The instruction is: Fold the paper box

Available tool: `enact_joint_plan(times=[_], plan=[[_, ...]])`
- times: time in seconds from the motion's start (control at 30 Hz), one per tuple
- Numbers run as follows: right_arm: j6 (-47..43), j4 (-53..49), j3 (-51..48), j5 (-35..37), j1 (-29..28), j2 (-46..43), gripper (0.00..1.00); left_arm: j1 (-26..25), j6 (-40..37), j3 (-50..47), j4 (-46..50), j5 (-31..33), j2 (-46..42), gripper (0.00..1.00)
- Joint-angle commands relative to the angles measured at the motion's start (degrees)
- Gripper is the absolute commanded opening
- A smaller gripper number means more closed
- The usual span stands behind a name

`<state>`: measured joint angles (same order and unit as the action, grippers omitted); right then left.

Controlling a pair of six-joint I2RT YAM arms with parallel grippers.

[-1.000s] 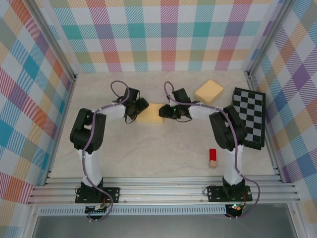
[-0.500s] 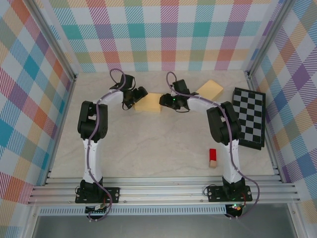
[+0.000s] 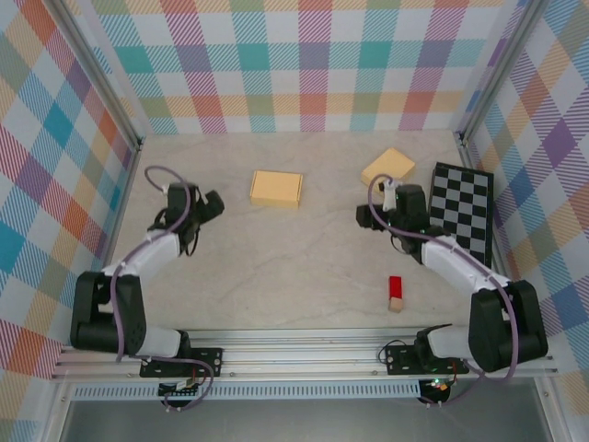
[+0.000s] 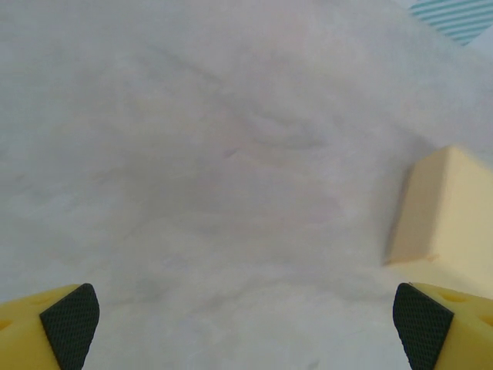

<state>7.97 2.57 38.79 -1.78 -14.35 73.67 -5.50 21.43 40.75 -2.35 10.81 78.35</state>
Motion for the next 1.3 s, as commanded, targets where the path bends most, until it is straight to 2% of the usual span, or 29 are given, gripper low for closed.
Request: enact_joint_plan(times=[0.0, 0.1, 0.17, 0.2, 0.27, 0.33, 0.37, 0.53, 0.57, 0.63, 0.8, 0.9, 1.07, 1.27], plan=[[-7.03, 8.92, -5.29, 5.57, 2.31, -3.34, 0.72, -0.14, -12.61, -10.01, -18.43, 10.40, -4.46, 1.00], [-9.52, 10.90, -7.77, 9.40, 3.99, -3.09, 0.79, 0.04, -17.04, -14.54, -25.61, 10.21, -0.92, 1.00], [-8.85, 14.78, -10.60, 10.43, 5.62, -1.52, 0.84, -0.15, -18.12, -14.40, -28.77, 6.78, 1.42, 1.00], [-7.96, 18.55, -12.81, 9.75, 6.78, -0.55, 1.00, -0.29, -20.52, -15.45, -33.84, 4.42, 2.81, 1.00], [-8.22, 20.15, -13.00, 8.82, 7.83, 0.27, 1.00, 0.35, -20.39, -16.89, -41.44, 4.18, 7.59, 1.00], [-9.88, 25.86, -14.60, 7.21, 8.40, 0.91, 1.00, 0.53, -21.63, -18.85, -49.88, 2.13, 12.08, 1.00], [-10.39, 27.70, -14.82, 6.53, 8.89, 1.52, 1.00, 0.45, -21.57, -17.96, -45.49, 1.03, 10.79, 1.00], [-11.22, 32.92, -13.99, -0.45, 11.84, 5.20, 1.00, 0.85, -21.91, -17.35, -45.15, -1.19, 11.28, 1.00], [-10.87, 38.83, -15.09, -2.94, 12.48, 7.25, 1.00, 0.91, -21.96, -17.37, -45.04, -1.17, 11.35, 1.00], [-10.78, 48.01, -17.20, -3.25, 12.70, 14.04, 1.00, 0.90, -21.95, -17.25, -44.98, -1.17, 11.30, 1.00], [-10.11, 46.21, -16.42, -6.33, 14.15, 13.68, 1.00, 0.91, -22.05, -17.37, -45.15, -1.48, 11.31, 1.00], [-7.66, 42.63, -14.61, -4.10, 15.43, 13.93, 1.00, 0.97, -21.99, -17.15, -44.89, -1.62, 11.39, 1.00], [-7.62, 42.71, -14.66, -4.02, 15.40, 13.87, 1.00, 0.97, -22.13, -17.18, -44.76, -1.47, 11.31, 1.00], [-7.64, 42.82, -14.64, -3.94, 15.35, 13.87, 1.00, 1.16, -22.89, -16.23, -43.31, -4.20, 11.50, 1.00]])
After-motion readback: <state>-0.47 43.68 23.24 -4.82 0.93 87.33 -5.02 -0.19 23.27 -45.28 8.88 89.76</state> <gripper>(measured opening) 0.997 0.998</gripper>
